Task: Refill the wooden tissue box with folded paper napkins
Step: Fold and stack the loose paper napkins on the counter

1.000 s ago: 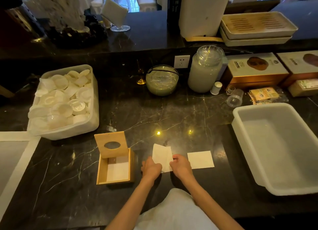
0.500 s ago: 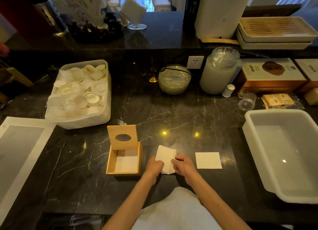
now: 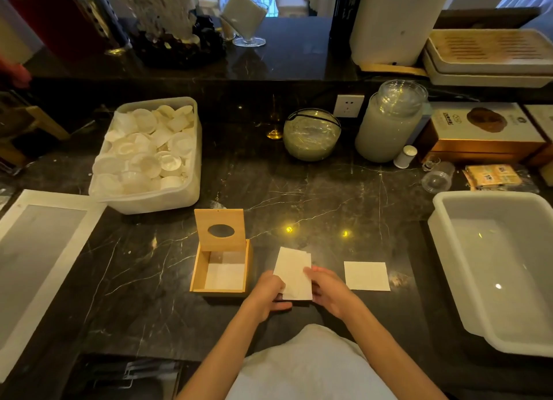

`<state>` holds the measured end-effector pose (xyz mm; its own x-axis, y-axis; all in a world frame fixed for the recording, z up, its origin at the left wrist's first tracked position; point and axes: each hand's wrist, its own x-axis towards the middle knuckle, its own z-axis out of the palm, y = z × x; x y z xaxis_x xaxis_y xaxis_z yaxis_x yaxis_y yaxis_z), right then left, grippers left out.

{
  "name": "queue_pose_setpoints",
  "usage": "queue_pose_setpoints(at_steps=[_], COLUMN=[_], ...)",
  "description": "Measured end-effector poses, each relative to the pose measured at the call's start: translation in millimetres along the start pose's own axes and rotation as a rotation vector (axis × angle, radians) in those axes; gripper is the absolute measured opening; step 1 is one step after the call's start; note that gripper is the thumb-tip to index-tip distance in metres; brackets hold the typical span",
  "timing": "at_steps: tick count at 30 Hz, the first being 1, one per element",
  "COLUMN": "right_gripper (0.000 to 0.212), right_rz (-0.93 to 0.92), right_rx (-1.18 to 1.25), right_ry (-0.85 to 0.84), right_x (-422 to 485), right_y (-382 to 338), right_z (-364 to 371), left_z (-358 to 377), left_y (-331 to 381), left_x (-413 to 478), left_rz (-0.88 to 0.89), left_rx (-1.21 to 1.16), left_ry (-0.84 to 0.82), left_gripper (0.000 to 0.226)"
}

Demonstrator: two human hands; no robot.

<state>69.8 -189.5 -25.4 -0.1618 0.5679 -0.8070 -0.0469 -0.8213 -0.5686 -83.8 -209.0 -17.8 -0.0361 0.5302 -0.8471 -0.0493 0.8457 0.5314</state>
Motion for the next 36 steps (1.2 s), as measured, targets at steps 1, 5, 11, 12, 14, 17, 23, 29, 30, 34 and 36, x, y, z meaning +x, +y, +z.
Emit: queue_pose_setpoints(at_steps=[1,5,11,12,14,17,23,29,30,34,36], right_gripper=[0.027,0.036,0.046,0.046,0.044,0.042,0.043,0.028,0.031,0.038,0.038], right_rz=[-0.022,-0.097,-0.173,-0.201,-0.251,-0.275,-0.357,-0.363,-0.342,-0.261,-0.246], right_rx=[-0.005,0.001,0.119,0.129,0.162,0.156,-0.055,-0.335,-0.346,-0.314,-0.276], right_ry=[-0.009,-0.035,0.049,0.065,0.089,0.081,0.198,0.453,0.512,0.659,0.717], right_x=[-1.3,-3.4,-5.3,-5.4,-4.8,-4.9,-7.2,-7.3,-6.0,-3.5,-2.7], right_y=[-0.1,-0.8,-0.3,-0.6,-1.5,-3.9,-20.3,-7.5,-3.3,11.6,15.3], right_z=[-0.1,0.0,4.8,4.6,3.1,-2.2,-47.5,-99.9,-105.1,-112.2,-110.2], left_z=[0.5,5.0,20.9,24.2,30.0,37.8,47.3,90.3,99.5,132.7,143.3], left_y=[-0.3,-1.3,1.5,2.5,3.7,5.6,30.8,38.0,37.6,33.1,32.4], left_x=[-0.8,-4.5,-9.7,-11.5,-11.8,-9.9,-3.8,14.6,19.9,41.7,46.8], left_rz=[0.036,0.156,0.225,0.228,0.242,0.314,0.544,0.375,0.327,0.282,0.296], left_rx=[0.025,0.12,0.118,0.097,0.088,0.168,0.479,0.354,0.32,0.332,0.365], left_ry=[-0.012,-0.049,-0.131,-0.133,-0.129,-0.083,-0.081,-0.104,-0.077,0.013,0.068], left_gripper=[0.04,0.039,0.029,0.026,0.027,0.03,0.036,0.037,0.036,0.031,0.025])
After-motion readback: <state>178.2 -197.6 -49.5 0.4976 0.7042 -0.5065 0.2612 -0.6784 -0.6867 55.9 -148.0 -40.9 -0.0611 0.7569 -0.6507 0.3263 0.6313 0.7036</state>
